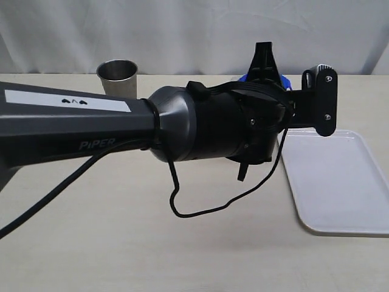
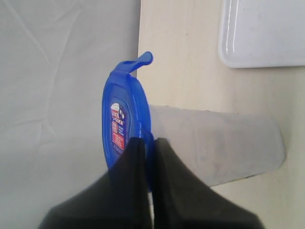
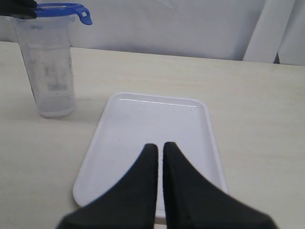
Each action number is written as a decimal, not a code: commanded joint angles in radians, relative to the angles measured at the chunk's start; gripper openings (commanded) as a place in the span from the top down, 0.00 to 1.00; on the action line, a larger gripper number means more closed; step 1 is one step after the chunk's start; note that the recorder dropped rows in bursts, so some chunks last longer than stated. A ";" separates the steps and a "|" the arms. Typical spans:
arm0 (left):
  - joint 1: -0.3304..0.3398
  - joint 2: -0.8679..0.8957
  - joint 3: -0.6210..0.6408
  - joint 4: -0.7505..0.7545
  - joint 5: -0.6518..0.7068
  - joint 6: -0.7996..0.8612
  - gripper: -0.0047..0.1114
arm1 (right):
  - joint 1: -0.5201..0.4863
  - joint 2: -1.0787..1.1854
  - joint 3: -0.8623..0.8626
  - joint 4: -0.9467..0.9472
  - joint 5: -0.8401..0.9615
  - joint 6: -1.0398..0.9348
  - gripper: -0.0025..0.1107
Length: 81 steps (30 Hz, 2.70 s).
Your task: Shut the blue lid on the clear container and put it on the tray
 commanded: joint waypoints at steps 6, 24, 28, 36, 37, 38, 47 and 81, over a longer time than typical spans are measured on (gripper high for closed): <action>0.002 -0.013 0.003 0.039 0.042 0.013 0.96 | -0.007 -0.004 0.003 -0.006 -0.004 0.001 0.94; 0.002 -0.013 0.003 0.034 0.065 0.090 0.96 | -0.007 -0.004 0.003 -0.003 -0.004 0.000 0.94; 0.002 -0.013 0.003 0.034 0.057 0.086 0.96 | -0.007 -0.004 0.003 -0.003 -0.004 0.000 0.94; 0.000 -0.013 0.003 0.034 0.011 0.078 0.96 | -0.007 -0.004 0.003 -0.003 -0.004 0.000 0.94; 0.000 -0.013 0.001 0.034 0.011 0.078 0.96 | -0.007 -0.004 0.003 -0.003 -0.004 0.000 0.94; 0.000 -0.013 0.001 0.038 0.011 0.078 0.96 | -0.007 -0.004 0.003 -0.003 -0.004 0.000 0.94; 0.000 -0.013 0.001 0.081 0.037 0.082 0.96 | -0.007 -0.004 0.003 -0.003 -0.004 0.000 0.94; 0.002 -0.013 0.001 0.121 0.075 0.141 0.96 | -0.007 -0.004 0.003 -0.003 -0.004 0.000 0.94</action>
